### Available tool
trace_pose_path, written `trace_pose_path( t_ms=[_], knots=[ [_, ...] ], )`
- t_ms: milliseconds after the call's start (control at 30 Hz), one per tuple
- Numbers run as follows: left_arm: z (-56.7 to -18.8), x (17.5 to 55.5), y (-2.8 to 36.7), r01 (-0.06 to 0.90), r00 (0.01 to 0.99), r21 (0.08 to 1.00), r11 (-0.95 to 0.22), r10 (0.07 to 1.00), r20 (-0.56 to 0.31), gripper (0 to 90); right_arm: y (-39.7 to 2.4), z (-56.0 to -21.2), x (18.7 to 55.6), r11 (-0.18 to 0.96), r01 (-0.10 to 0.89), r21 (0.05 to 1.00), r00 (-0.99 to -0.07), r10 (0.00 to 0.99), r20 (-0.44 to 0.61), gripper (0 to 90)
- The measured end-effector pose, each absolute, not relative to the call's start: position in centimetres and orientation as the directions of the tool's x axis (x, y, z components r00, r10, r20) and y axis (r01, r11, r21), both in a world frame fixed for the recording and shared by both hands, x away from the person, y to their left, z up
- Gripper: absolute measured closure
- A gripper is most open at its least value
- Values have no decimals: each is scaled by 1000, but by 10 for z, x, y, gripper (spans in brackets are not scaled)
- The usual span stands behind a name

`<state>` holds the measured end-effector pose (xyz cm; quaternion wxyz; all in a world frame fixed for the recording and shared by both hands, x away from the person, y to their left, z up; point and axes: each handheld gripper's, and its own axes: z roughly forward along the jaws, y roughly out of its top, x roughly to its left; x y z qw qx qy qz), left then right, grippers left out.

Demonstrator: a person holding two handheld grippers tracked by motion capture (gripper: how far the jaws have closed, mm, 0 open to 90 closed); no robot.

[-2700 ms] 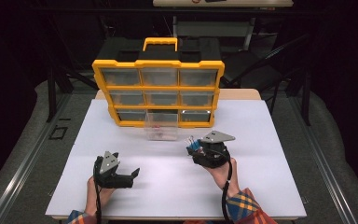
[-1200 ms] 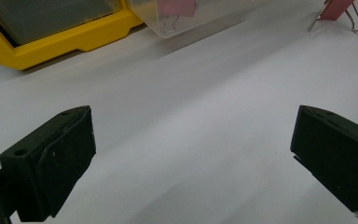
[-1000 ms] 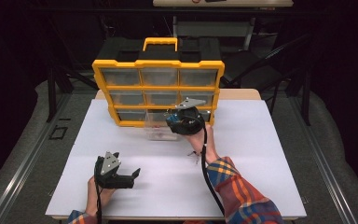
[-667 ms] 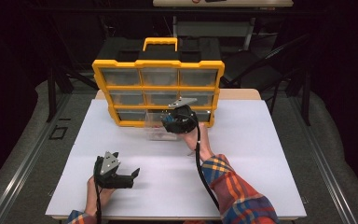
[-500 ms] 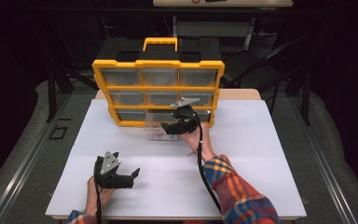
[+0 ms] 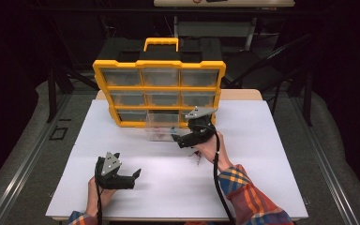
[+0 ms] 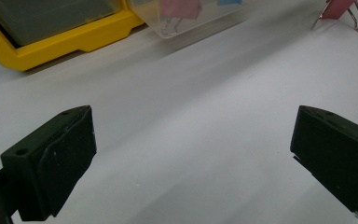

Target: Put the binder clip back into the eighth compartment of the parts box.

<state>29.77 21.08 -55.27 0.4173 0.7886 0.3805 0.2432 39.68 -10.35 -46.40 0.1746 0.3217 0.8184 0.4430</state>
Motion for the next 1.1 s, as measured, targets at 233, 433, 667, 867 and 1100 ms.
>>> trace_pose_path(
  t_ms=[233, 433, 667, 867, 1100],
  knots=[
    [-552, 297, 211, 396, 592, 843, -364, 803, 69, 2, -119, -475, 382, 404, 371, 836, -734, 680, -3, 0],
    [-552, 297, 210, 396, 592, 843, -364, 803, 69, 2, -133, -490, 371, 405, 391, 826, -722, 692, 2, 0],
    [-552, 297, 210, 396, 592, 843, -364, 803, 68, 1, -143, -509, 361, 423, 395, 815, -718, 695, -13, 0],
    [-552, 297, 210, 396, 593, 843, -364, 803, 68, 2, -143, -526, 354, 454, 388, 802, -699, 712, -64, 74],
    [-552, 297, 210, 396, 594, 843, -364, 802, 67, 2, -143, -537, 354, 482, 376, 792, -679, 725, -119, 258]
  ],
)
